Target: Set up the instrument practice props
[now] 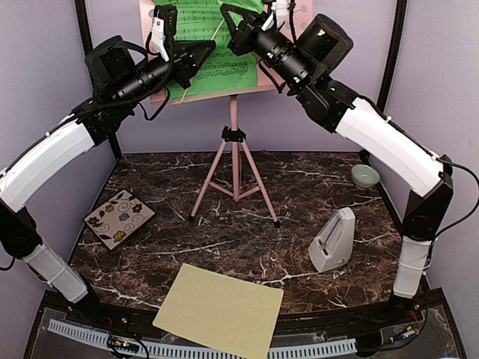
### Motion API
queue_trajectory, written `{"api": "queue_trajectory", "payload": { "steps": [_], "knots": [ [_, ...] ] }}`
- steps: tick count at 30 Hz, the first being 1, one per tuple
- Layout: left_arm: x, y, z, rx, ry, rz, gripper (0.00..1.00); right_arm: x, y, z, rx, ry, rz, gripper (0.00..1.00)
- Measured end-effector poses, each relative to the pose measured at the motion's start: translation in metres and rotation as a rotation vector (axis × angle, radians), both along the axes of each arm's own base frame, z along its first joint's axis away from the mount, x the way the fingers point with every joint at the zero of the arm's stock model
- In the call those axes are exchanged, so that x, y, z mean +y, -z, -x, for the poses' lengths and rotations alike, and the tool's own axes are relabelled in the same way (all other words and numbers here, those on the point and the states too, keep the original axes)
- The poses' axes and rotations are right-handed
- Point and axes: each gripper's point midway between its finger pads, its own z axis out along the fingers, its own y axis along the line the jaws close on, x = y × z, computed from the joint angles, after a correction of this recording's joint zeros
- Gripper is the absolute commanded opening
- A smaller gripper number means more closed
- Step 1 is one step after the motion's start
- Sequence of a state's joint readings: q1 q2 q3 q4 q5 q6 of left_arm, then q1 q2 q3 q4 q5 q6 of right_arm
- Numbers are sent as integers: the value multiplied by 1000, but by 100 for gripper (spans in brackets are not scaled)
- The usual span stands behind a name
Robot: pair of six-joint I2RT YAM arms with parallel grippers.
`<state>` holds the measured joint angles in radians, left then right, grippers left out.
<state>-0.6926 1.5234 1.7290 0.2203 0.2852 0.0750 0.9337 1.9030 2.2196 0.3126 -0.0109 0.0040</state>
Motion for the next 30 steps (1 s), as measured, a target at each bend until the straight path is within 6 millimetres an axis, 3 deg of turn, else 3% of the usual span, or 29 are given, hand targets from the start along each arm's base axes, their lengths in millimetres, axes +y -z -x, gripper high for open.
{"api": "queue_trajectory", "payload": {
  "steps": [12, 22, 23, 28, 30],
  "knots": [
    [-3, -1, 6, -32, 35, 9, 0, -28, -2, -29, 89, -36, -96, 0],
    [-3, -3, 9, -49, 49, 17, 0, -21, -13, -21, 84, -134, -124, 0],
    [-3, -3, 10, -50, 51, 16, 0, -20, -14, -20, 80, -143, -125, 2],
    [-3, -3, 10, -51, 54, 16, 0, -16, -16, -19, 75, -172, -133, 30],
    [-3, -3, 10, -51, 54, 16, 0, -14, -15, -20, 79, -174, -130, 34]
  ]
}}
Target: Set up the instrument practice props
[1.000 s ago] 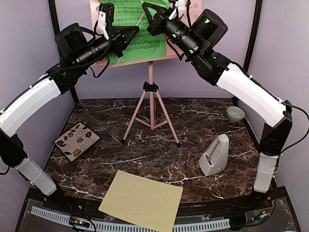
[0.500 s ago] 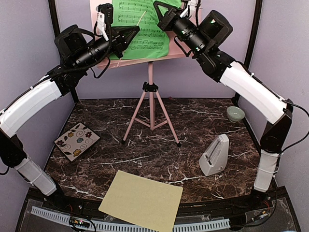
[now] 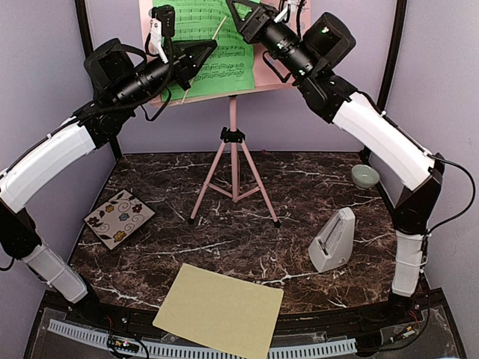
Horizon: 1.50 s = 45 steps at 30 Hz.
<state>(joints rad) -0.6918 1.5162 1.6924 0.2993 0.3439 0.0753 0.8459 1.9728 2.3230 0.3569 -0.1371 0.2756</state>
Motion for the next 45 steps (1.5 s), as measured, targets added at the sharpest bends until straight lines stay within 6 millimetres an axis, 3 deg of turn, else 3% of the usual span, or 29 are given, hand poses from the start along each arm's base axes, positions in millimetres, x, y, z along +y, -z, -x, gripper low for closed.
{"api": "queue_trajectory", "payload": {
  "steps": [2, 6, 10, 19, 25, 27, 35, 41, 45],
  "knots": [
    [0, 0, 0, 0, 0, 0, 0, 1, 1, -1, 3, 0, 5, 36],
    [0, 0, 0, 0, 0, 0, 0, 3, 7, -4, 8, 9, 17, 50],
    [1, 0, -2, 2, -8, 0, 0, 4, 17, -9, 29, 22, 32, 56],
    [1, 0, -2, 0, -7, 1, 0, -16, 38, -19, 87, 67, 74, 63],
    [2, -1, -2, -5, -10, 2, 0, -19, 55, -30, 118, 87, 107, 62],
    [2, -1, -2, -8, -11, 2, 0, -17, 60, -32, 127, 87, 118, 59],
    [2, -1, -2, -11, -17, 2, 0, -15, 71, -36, 144, 85, 145, 25],
    [2, -1, -2, -11, -17, 2, 0, -14, 65, -30, 125, 58, 143, 18],
    [2, -1, -2, -11, -17, 2, 0, -14, 53, -24, 99, 40, 130, 9]
  ]
}}
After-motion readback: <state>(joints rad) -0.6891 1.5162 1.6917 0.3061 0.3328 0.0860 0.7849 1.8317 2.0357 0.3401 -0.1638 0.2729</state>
